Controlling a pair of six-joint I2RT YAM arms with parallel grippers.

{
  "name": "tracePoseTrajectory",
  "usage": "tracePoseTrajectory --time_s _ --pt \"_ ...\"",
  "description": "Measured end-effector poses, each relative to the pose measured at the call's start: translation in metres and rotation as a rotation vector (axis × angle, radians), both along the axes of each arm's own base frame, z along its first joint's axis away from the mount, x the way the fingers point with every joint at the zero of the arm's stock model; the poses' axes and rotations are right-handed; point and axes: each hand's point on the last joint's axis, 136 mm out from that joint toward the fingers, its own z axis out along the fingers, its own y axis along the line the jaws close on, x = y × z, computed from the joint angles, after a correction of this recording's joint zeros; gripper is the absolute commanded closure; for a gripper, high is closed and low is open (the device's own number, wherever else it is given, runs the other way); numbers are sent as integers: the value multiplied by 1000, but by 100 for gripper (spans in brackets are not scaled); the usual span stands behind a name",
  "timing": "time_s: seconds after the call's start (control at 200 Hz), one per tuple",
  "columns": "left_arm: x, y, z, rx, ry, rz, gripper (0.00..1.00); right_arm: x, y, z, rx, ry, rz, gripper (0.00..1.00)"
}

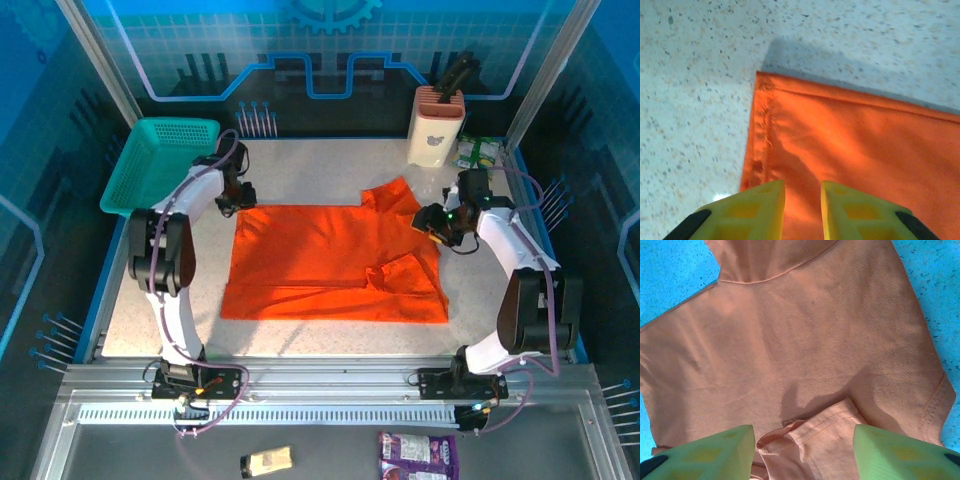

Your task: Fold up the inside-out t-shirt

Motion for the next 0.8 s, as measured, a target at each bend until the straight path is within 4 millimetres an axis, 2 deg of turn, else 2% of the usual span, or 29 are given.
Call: tracePoseTrajectory --time_s 0.155,0.29,0.48,0.695,0.8 --pt "15 20 -23 4 50 27 74 -2 0 -4 -1 15 2 44" --pt "22 30 -33 -12 72 49 74 -2 0 -4 -1 17 2 44" --pt "30 28 -44 -34 91 46 74 -3 0 -4 0 21 2 44" --pt "28 27 -61 -35 126 46 75 -3 0 0 0 11 2 44" --pt "28 28 -61 -30 126 40 75 -3 0 3 0 0 2 44"
